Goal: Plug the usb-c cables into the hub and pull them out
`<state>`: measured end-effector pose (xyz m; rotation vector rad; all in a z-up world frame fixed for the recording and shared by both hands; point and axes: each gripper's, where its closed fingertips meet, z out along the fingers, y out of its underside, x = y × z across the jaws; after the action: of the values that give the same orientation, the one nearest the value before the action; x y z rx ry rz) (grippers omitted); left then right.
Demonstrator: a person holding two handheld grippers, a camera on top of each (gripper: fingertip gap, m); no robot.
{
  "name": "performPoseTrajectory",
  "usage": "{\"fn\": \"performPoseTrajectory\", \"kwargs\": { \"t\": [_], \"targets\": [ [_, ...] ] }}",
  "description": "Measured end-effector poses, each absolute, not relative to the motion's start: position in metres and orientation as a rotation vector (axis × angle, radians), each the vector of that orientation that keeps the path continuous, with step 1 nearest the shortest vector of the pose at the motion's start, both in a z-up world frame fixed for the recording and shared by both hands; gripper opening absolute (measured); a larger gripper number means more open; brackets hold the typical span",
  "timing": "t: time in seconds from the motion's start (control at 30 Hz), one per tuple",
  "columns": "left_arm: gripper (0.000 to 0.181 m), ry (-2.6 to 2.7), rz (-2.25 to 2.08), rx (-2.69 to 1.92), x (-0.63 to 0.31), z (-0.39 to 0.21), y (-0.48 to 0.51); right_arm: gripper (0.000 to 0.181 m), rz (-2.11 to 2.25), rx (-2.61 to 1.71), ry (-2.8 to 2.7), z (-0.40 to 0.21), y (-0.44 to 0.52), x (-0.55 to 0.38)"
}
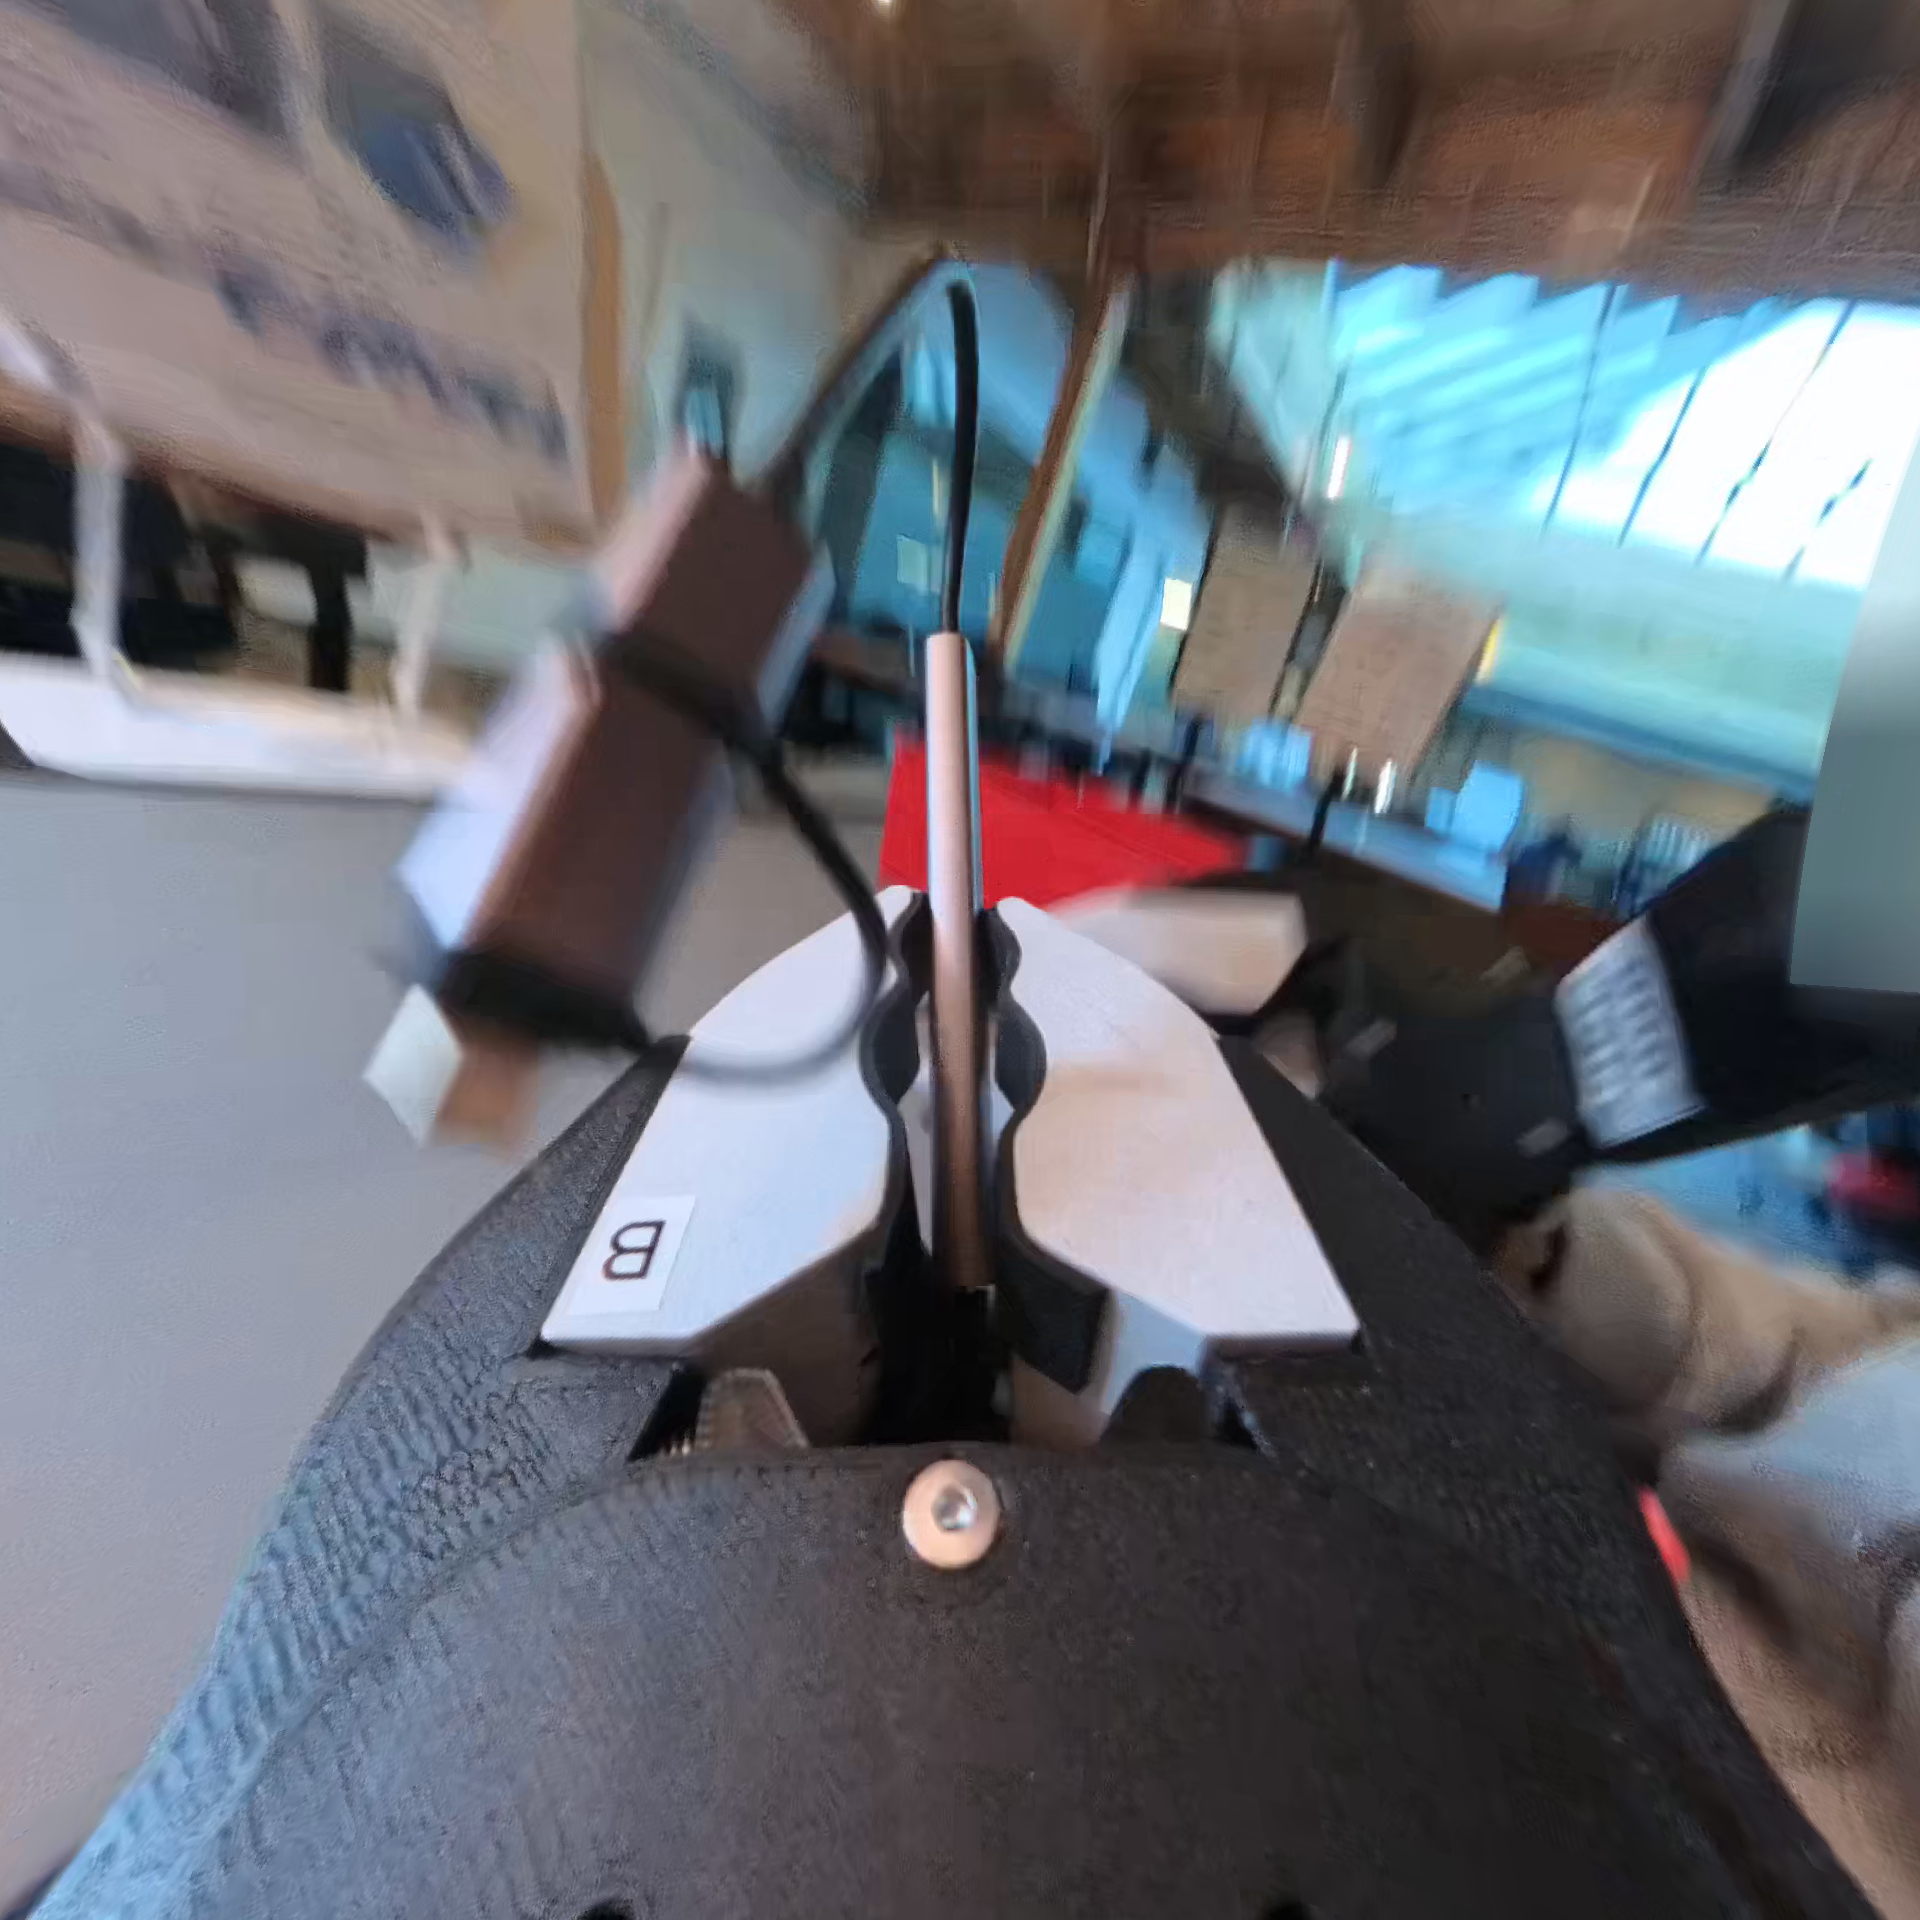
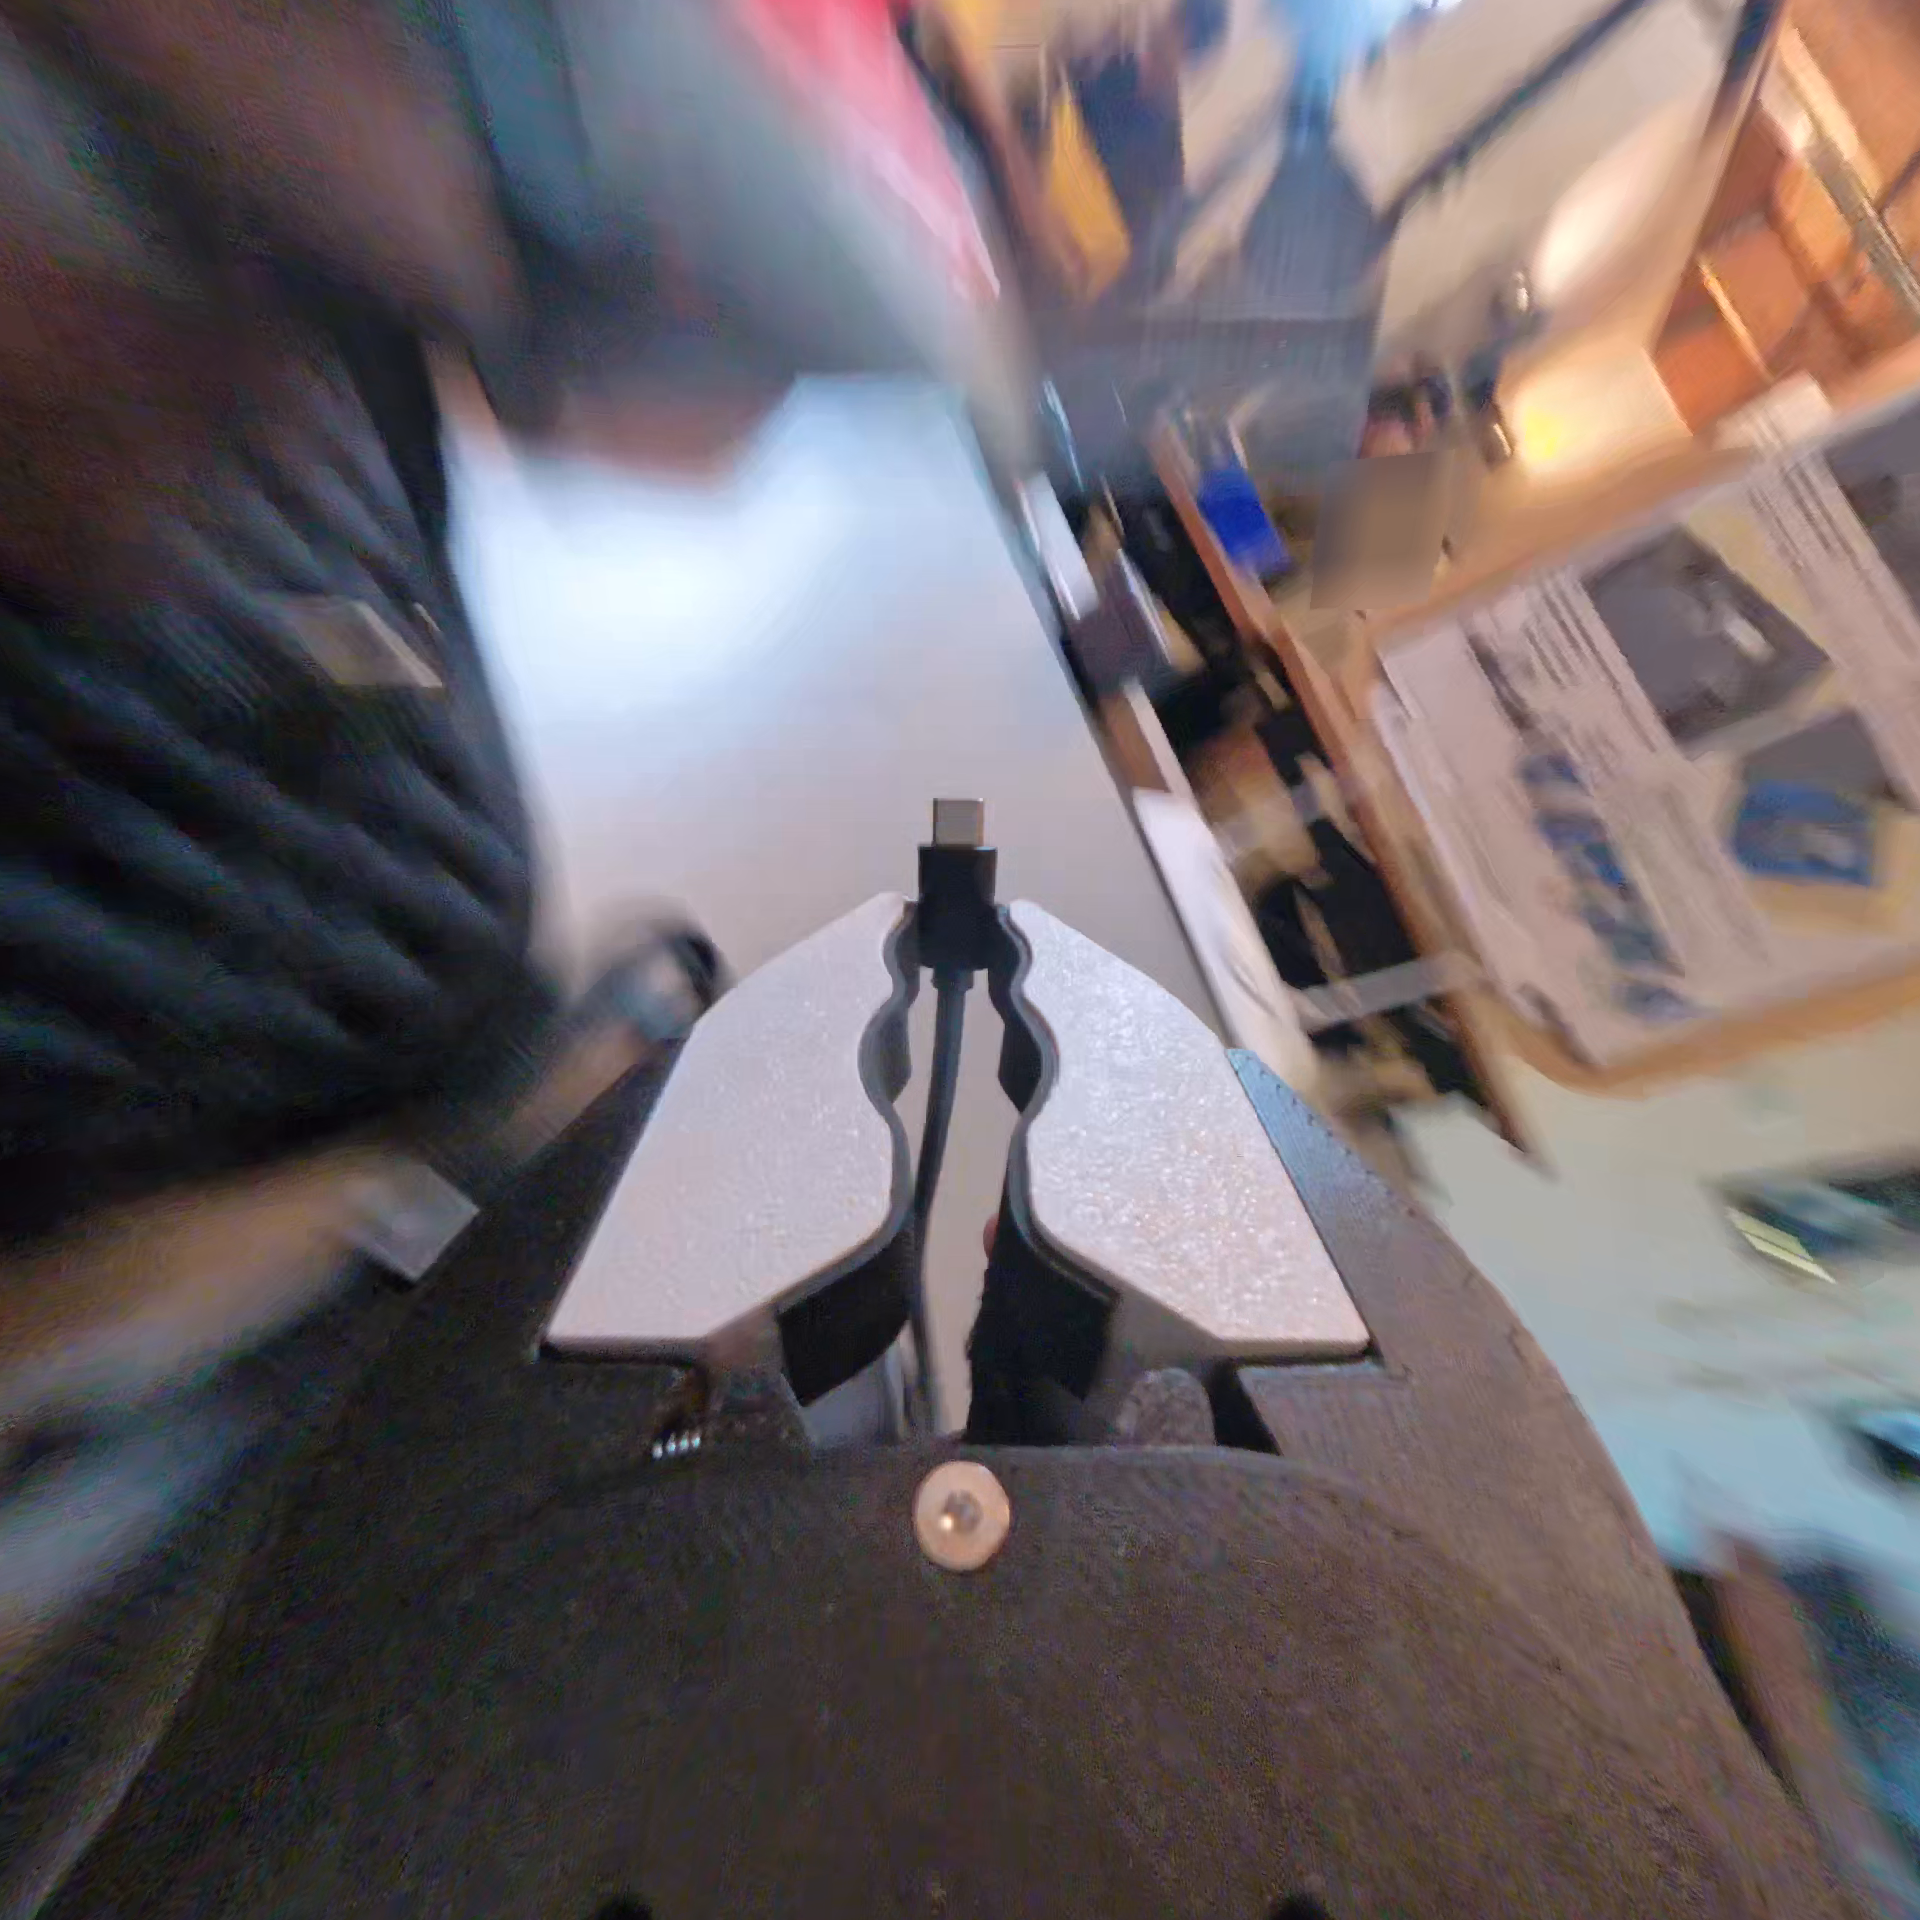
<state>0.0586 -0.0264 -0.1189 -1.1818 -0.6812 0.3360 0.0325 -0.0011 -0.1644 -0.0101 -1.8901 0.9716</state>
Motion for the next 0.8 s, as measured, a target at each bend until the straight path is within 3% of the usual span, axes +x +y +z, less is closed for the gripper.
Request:
{"fn": "performPoseTrajectory", "kwargs": {
  "t": [0.07,0.23,0.47,0.6,0.73,0.8],
  "targets": [
    [0.009,-0.715,0.336,-1.102,0.054,-0.111,-0.062,0.012,0.764,-0.011,-1.861,-0.174,0.050,-0.003],
    [0.009,-0.688,0.240,-1.177,0.056,-0.119,-0.054,0.012,1.398,-0.148,-1.803,-0.102,0.050,0.028],
    [0.009,-0.644,0.211,-1.170,0.061,-0.118,-0.049,0.013,1.743,-0.492,-2.150,-0.115,0.053,0.019],
    [0.013,-0.631,0.208,-1.171,0.063,-0.118,-0.048,0.057,1.841,-0.574,-2.376,-0.130,0.058,0.037],
    [0.009,-0.613,0.222,-1.191,0.065,-0.119,-0.045,0.086,1.980,-0.418,-2.110,-0.088,0.070,0.046],
    [0.009,-0.614,0.215,-1.190,0.065,-0.119,-0.045,0.087,2.134,-0.331,-1.849,-0.049,0.081,0.053]
  ]
}}
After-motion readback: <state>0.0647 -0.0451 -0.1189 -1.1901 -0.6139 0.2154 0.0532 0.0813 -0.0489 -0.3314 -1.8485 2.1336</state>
